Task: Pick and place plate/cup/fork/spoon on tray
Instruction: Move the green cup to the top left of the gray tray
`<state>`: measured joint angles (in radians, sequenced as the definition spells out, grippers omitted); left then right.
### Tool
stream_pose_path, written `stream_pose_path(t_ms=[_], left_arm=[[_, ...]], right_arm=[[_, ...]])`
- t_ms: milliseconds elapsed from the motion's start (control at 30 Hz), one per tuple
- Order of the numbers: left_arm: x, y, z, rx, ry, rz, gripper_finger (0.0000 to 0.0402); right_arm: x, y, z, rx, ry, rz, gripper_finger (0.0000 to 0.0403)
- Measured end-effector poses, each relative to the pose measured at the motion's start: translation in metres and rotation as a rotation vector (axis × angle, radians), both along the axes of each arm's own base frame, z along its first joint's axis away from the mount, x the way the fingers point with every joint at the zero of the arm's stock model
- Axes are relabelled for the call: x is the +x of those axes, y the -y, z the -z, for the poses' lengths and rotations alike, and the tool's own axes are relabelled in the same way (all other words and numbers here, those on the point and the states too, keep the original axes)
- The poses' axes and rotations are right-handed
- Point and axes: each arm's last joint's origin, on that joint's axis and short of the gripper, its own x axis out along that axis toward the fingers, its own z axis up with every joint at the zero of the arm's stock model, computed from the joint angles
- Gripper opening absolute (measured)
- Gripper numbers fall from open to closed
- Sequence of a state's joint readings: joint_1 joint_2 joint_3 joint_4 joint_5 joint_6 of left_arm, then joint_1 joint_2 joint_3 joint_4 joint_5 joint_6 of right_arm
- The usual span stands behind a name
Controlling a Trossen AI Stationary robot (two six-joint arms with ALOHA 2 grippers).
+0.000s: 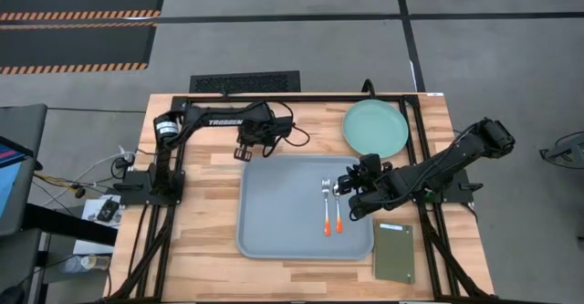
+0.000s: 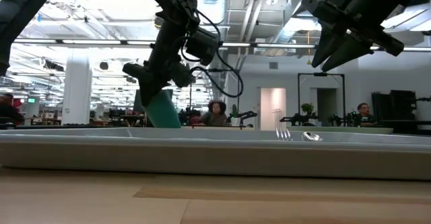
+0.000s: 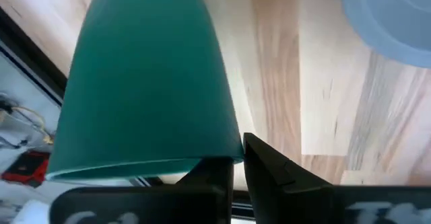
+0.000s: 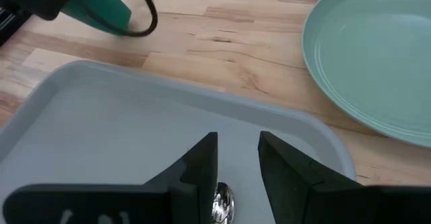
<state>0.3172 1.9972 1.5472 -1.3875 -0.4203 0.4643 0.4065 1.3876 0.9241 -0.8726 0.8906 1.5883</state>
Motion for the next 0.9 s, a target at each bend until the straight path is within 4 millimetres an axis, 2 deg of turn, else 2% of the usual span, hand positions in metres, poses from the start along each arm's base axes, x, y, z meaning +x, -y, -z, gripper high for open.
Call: stream_pose_path(t_ms=[433,900], left_arm=[[0.008,0.01,0.0,0.047,0.009,0.092,0.0074],[0.007,0.012,-0.006,0.068,0.035,0.078,0.0191]], right_arm=[[0.0,0.0,0.0,0.0,-0.001,0.0,0.0134],[0.0,0.0,0.0,0.002,-0.002,-0.001,0.0134]])
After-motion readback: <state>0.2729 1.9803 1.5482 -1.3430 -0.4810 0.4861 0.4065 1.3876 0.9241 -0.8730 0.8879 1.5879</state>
